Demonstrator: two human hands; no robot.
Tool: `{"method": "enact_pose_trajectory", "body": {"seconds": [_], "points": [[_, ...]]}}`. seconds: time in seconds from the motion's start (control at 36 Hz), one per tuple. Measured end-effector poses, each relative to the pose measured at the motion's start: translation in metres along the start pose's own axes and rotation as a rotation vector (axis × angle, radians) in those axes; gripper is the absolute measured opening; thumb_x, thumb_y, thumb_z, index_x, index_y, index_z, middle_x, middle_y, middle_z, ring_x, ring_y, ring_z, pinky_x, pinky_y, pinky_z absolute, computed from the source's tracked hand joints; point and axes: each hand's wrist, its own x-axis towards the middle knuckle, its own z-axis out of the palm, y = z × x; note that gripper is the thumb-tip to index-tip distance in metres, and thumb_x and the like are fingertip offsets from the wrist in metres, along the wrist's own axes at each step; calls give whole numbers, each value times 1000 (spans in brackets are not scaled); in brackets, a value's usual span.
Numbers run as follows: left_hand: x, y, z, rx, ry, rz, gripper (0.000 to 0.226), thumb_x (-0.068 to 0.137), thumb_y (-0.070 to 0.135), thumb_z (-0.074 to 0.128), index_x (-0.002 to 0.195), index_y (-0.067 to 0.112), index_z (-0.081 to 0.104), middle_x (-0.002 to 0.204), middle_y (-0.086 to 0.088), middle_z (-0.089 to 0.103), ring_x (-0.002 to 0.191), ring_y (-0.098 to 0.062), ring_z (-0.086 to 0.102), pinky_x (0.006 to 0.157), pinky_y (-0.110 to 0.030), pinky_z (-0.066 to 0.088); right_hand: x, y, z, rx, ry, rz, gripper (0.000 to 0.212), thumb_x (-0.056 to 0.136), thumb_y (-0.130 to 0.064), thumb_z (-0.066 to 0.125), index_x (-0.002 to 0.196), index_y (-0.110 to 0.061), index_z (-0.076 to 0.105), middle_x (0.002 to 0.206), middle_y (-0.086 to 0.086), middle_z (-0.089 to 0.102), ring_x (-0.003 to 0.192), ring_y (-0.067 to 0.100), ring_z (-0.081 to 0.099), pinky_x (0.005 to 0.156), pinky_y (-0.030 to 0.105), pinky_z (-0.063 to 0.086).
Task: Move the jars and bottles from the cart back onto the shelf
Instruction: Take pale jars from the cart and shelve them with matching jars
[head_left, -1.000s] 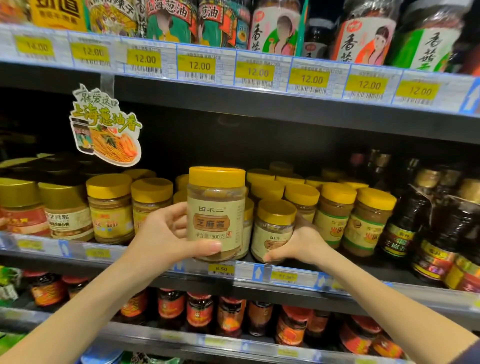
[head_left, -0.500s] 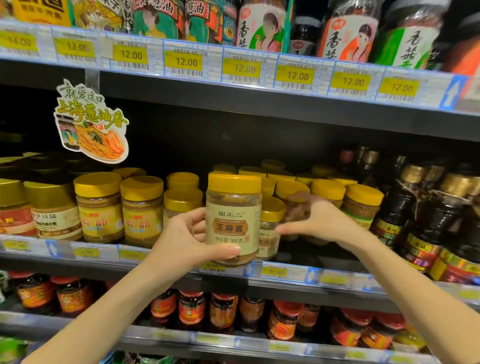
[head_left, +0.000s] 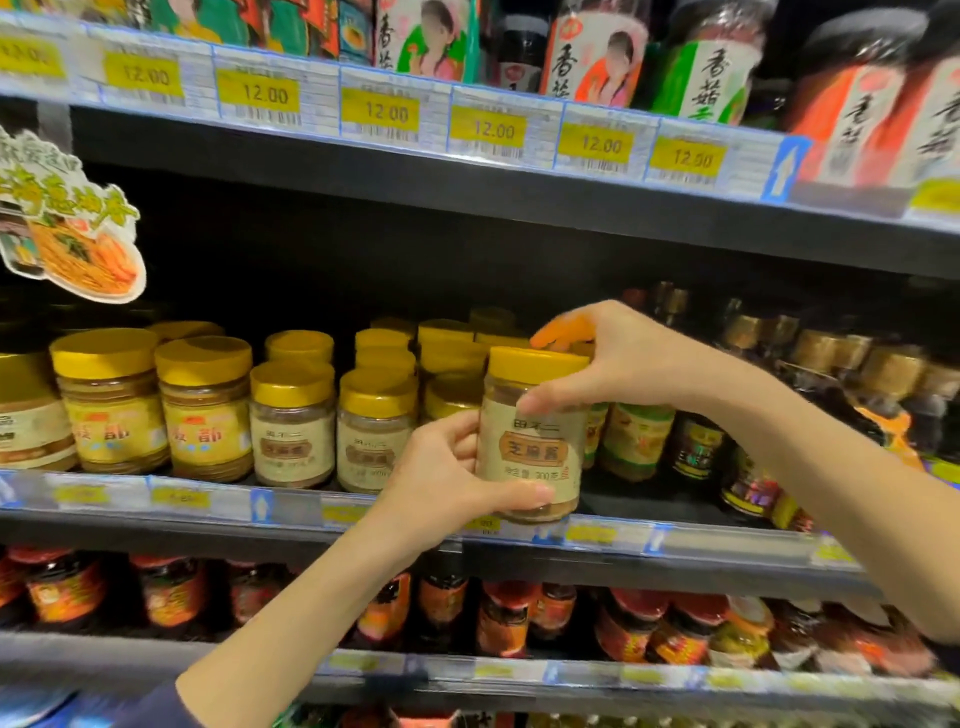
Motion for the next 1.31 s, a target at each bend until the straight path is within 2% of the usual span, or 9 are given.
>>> {"method": "enact_pose_trajectory", "body": {"seconds": [0.14,0.36,0.53,0.67,0.75,0.83,0.89,1.17,1.31], "points": [[5,6,8,36,-14,74,65,62,20,84,120,24,55,109,12,68,98,3,65,79,-12,52,-2,6,-9,5,74,-75,92,36,-71,64,112,-19,64,105,-7,65,95,7,61,79,28,56],[-1,-3,-1,130,-57,162,81,67,33,80,137,25,42,131,14,56,120,3,52,98,-15,43,-1,8,-17,33,77,-134,97,37,-67,65,120,-17,60,112,-5,63,101,10,60,81,27,55],[-31,-32,-38,587,117,194,80,66,69,61,136,40,35,131,34,39,122,22,33,101,-4,31,8,24,-18,-5,120,-95,103,34,-71,62,124,-20,56,117,-4,60,106,14,57,84,30,53],[-51,-46,-61,934,175,137,97,61,88,27,142,35,30,141,20,24,131,-6,15,112,-32,23,19,44,-5,-48,148,-21,79,53,-54,78,123,-24,55,115,-5,57,102,14,53,76,24,46],[-58,-46,-62,1034,187,179,77,79,69,45,143,27,32,139,17,20,126,-2,9,105,-21,12,24,58,9,-15,142,28,80,52,-49,82,123,-25,55,118,-3,58,100,13,52,74,22,43],[-60,-46,-64,1197,147,191,65,79,59,43,126,16,58,127,1,60,116,-7,32,93,-25,29,27,67,24,-5,139,75,84,52,-47,83,127,-26,52,128,-1,55,112,16,51,81,24,43],[-60,-50,-67,1252,124,173,66,75,59,41,119,15,63,116,0,68,112,-5,38,90,-29,34,29,72,32,-21,127,98,85,53,-48,83,129,-26,51,132,0,52,121,20,48,88,28,45],[-59,-61,-70,1206,117,178,67,77,61,42,127,18,56,128,3,61,121,0,37,103,-44,28,31,84,58,97,90,125,87,56,-40,86,130,-26,43,133,2,50,118,20,50,84,26,44],[-57,-66,-67,1082,149,188,80,74,67,33,138,20,44,143,6,45,130,2,24,113,-29,9,31,85,59,181,79,114,88,57,-33,87,128,-23,36,132,5,47,117,23,49,94,38,48]]}}
